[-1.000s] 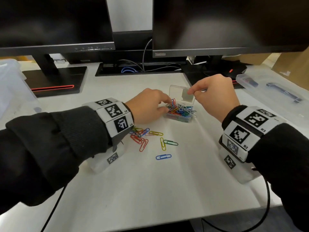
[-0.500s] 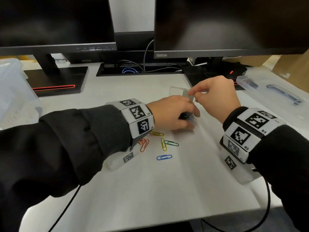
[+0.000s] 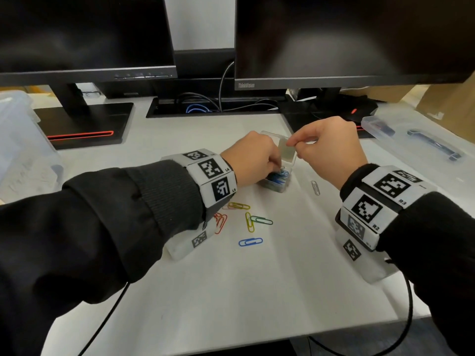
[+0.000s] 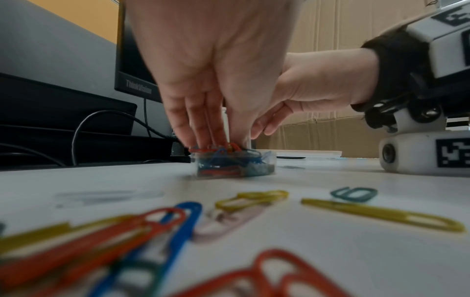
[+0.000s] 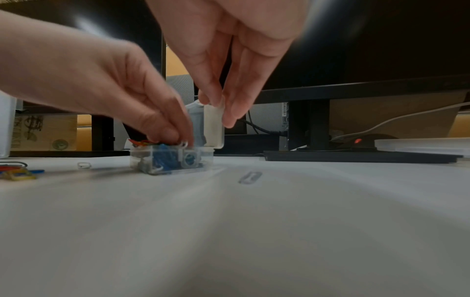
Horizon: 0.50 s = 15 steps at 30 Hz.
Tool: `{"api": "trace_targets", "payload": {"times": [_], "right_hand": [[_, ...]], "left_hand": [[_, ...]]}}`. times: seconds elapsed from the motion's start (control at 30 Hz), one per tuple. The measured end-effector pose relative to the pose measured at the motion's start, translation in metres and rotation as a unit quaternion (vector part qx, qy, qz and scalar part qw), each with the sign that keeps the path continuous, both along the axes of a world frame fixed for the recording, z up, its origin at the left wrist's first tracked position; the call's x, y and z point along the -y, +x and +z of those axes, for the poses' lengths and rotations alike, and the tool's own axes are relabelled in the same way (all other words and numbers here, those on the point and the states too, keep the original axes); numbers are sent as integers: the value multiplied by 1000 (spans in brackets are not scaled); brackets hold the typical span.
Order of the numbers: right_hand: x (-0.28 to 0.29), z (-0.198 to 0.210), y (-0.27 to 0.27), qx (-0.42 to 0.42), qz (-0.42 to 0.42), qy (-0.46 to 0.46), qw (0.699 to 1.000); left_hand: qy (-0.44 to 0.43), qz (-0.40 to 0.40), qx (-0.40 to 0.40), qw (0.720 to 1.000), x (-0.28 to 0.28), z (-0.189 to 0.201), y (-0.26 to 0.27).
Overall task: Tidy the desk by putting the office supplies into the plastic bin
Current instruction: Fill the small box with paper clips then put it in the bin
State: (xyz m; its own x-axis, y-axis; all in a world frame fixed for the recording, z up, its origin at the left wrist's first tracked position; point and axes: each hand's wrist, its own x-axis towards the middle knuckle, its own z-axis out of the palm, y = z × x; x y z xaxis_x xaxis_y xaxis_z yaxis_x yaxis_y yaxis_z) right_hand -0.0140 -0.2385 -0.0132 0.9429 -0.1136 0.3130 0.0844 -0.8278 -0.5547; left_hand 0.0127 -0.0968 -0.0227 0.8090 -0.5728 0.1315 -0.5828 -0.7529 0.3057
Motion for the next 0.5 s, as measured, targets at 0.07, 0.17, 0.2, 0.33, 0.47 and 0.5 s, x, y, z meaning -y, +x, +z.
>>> {"api": "trace_targets", "payload": {"times": [0.07, 0.17, 0.2, 0.33, 0.47, 0.5], "right_hand": [[0, 1, 0, -1, 1, 1, 1000], [1, 3, -1, -3, 7, 2, 1000], [1, 3, -1, -3, 8, 2, 1000], [2, 1, 1, 5, 6, 20, 1000], [4, 3, 1, -1, 3, 24, 1000], [3, 3, 1, -4, 5, 22, 1000]], "left_hand": [[-6, -14, -3, 1000, 0, -1, -3], [-63, -93, 49, 992, 3, 1, -12], [-55, -126, 45, 990, 5, 1, -15], [30, -200, -8, 979, 15, -2, -19], [109, -231, -38, 966, 22, -11, -15], [127, -239, -41, 962, 23, -13, -13]]}}
